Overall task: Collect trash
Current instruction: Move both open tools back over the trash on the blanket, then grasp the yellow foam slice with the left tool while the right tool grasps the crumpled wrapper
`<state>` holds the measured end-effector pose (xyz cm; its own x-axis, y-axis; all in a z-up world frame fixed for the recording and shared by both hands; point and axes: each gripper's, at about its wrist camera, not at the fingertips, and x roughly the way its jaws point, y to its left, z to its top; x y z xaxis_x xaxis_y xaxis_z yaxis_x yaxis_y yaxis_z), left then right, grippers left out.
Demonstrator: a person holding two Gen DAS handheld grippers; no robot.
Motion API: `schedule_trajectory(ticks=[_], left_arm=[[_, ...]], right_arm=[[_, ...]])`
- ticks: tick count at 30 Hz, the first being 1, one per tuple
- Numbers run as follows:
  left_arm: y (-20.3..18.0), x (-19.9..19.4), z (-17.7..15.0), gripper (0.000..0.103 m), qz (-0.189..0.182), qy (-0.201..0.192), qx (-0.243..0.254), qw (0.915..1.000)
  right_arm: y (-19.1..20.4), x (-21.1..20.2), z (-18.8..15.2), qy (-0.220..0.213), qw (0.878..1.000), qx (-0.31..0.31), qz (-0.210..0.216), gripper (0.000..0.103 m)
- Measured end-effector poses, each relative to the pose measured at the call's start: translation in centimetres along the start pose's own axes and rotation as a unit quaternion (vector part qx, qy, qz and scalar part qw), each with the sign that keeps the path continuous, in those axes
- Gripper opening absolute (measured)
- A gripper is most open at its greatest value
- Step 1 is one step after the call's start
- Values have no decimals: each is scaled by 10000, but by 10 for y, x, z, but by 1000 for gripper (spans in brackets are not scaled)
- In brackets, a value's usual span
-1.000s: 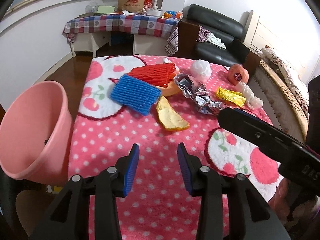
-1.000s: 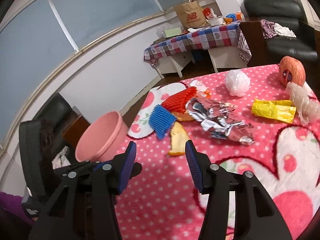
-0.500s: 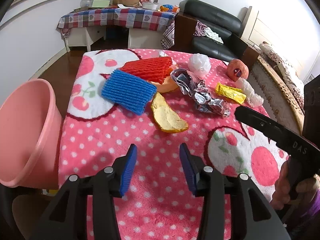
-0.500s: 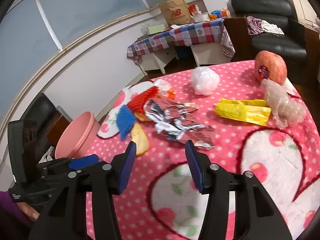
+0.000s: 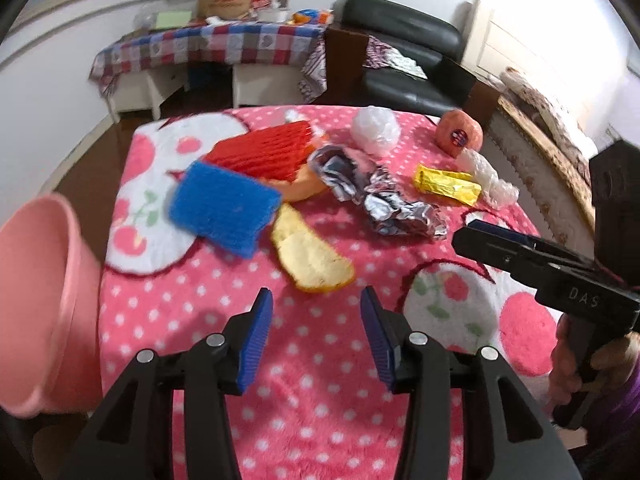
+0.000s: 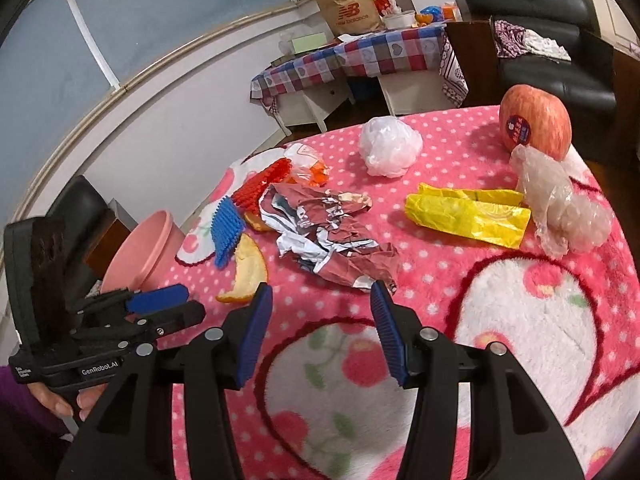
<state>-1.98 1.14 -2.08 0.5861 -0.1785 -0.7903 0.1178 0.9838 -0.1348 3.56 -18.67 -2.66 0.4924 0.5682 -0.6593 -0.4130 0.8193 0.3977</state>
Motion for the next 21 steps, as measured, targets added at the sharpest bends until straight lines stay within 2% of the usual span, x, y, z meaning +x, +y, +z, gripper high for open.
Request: schedule_trajectory(ticks=[6,11,12,13,14,16,21], left_arm=[[-16,19,7,45,197,84,706,9973],[-23,31,8,45,392,139,1159,9924],[-23,34,8,41,403,166,1204,9918],[-23,37,8,31,401,190,1259,9910],[-24,39,7,29,379,209,1289,9907],[-23,40,7,14,307,217,1322,9905],[-22,31,8,5,114,70,1225,9924]], right_arm=[[-5,7,6,256,9994,-191,-98,52],[0,18,15,448,9966,-666,-208,52],[0,19,16,468,9959,-744,-218,52],[3,23,19,514,9943,-899,-239,52],[4,26,20,541,9934,-975,-273,52],[6,32,22,618,9904,-1183,-365,52],[6,41,25,617,9861,-1452,-531,52]])
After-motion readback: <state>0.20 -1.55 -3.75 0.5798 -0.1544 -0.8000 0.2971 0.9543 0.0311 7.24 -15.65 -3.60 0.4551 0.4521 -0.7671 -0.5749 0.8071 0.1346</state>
